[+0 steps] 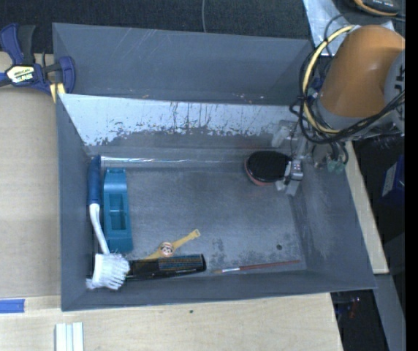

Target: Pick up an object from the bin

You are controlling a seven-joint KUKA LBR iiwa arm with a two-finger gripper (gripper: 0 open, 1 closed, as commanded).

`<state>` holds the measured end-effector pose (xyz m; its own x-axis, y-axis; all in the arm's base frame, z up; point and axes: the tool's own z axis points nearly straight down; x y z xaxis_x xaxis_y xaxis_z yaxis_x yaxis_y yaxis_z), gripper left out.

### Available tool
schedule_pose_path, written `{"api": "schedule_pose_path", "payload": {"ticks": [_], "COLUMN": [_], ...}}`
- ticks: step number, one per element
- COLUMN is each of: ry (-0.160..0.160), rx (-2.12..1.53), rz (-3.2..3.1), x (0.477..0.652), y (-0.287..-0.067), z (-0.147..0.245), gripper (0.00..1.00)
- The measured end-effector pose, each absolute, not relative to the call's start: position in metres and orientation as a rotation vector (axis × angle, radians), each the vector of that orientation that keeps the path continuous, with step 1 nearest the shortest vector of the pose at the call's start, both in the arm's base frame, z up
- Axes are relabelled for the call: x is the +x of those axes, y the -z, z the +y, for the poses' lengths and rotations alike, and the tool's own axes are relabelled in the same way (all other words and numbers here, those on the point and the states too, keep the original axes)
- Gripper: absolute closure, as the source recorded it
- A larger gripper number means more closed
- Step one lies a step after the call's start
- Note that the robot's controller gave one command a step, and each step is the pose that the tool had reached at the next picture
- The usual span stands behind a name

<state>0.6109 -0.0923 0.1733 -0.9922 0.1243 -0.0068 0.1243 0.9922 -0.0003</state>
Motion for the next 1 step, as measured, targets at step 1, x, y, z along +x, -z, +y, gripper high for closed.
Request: {"api": "schedule_pose_path", "payload": {"ticks": [1], "ry": [0.005], "rx": [0.121], "rz": [3.121], "x": [0.6198], "y": [-0.1086], "z": [-0.1039], "gripper": [0.00]}}
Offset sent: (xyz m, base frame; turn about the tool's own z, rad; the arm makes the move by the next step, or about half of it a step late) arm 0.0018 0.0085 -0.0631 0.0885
